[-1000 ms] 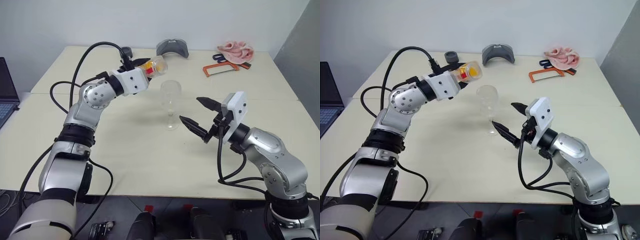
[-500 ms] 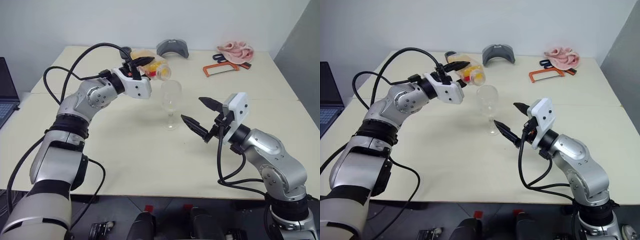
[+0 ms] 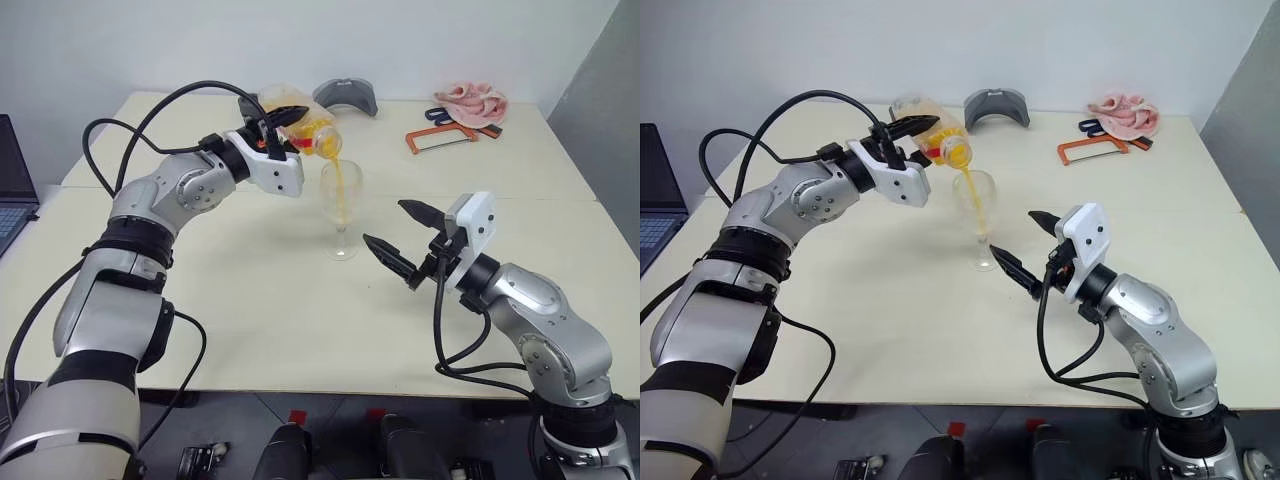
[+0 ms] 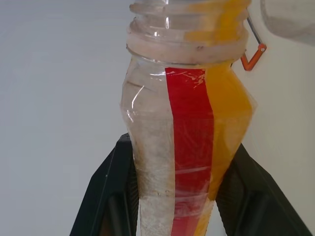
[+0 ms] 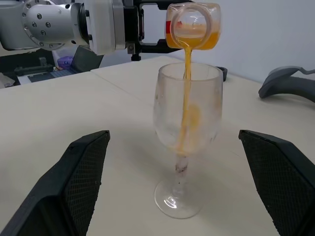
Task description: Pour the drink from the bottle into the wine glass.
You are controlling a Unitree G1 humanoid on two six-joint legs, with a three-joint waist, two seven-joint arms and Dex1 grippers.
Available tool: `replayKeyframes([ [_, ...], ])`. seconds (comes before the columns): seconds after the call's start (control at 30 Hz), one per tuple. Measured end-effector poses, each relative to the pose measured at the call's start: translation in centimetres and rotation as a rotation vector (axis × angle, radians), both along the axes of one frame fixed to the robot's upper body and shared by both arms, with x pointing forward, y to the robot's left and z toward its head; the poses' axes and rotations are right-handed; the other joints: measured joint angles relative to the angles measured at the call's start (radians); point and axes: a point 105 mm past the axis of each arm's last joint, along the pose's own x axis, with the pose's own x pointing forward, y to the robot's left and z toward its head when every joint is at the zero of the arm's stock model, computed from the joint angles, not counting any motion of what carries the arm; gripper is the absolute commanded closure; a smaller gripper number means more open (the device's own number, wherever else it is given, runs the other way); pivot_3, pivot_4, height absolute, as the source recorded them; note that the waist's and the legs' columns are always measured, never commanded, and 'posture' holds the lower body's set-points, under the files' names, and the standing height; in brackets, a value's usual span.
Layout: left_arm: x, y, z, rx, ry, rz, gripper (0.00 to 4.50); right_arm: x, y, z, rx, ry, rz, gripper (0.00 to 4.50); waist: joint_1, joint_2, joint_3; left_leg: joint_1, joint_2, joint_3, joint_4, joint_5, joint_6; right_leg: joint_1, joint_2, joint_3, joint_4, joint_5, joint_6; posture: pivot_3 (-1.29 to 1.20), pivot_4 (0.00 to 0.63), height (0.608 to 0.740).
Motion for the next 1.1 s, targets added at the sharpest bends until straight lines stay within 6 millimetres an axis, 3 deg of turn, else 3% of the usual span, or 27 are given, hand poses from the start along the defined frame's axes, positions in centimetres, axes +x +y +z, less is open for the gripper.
replayKeyframes([
  [0.77,0.2,-0.3,1.5,0.015,-0.066,0.007,2.83,-0.4,0.9,-0.6,0.056,-0.018,-0.013,0.00,-0.002,0.000,0.000,0.000,-0.001,0.000,0.001,0.000,0.000,0.000,0.000,0.000,0.001,0.000,0.000,0.00,0.150,0.740],
  [1.1,0.3,-0.2,1.6,0.020,-0.071,0.011,2.83,-0.5,0.2,0.0,0.000,-0.047,0.021,0.00,-0.002,0.000,0.000,0.000,-0.003,0.000,0.001,0.000,0.000,-0.001,0.000,0.000,0.003,0.000,0.000,0.00,0.150,0.740],
])
